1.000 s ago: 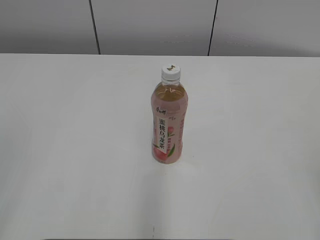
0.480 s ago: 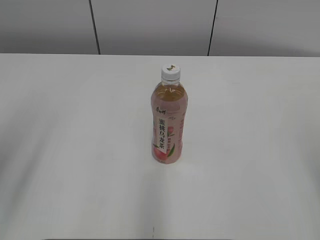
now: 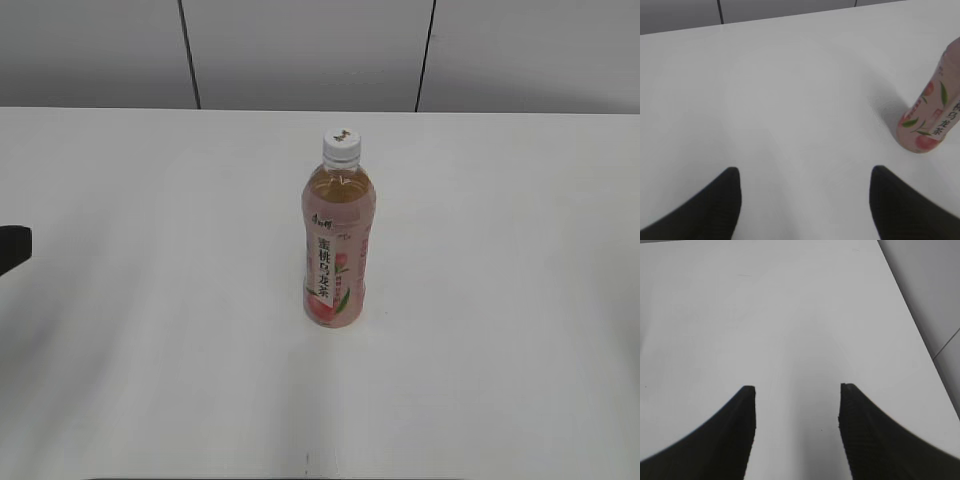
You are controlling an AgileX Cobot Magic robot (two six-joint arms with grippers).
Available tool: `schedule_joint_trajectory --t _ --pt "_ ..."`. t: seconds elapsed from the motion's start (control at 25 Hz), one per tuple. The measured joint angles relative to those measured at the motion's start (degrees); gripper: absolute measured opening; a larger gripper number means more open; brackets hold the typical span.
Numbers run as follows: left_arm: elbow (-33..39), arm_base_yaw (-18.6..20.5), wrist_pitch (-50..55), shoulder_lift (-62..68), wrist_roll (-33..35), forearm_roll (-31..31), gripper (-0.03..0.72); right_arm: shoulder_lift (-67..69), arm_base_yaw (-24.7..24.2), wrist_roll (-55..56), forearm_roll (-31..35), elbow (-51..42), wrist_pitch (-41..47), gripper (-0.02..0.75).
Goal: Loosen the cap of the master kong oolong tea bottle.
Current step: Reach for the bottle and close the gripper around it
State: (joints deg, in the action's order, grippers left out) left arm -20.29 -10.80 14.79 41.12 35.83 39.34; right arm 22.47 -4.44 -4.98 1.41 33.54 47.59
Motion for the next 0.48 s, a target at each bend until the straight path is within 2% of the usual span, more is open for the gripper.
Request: schedule_joint_trajectory --t 0.16,0.48 --pt "0.0 -2.2 -0.6 0.4 0.4 0.3 0.491 0.0 0.0 0.0 0.0 0.0 0.0 0.410" --pt "0.0 -2.3 -0.7 0.4 0.4 0.3 0.491 0.0 0.0 0.0 0.0 0.0 0.2 0.410"
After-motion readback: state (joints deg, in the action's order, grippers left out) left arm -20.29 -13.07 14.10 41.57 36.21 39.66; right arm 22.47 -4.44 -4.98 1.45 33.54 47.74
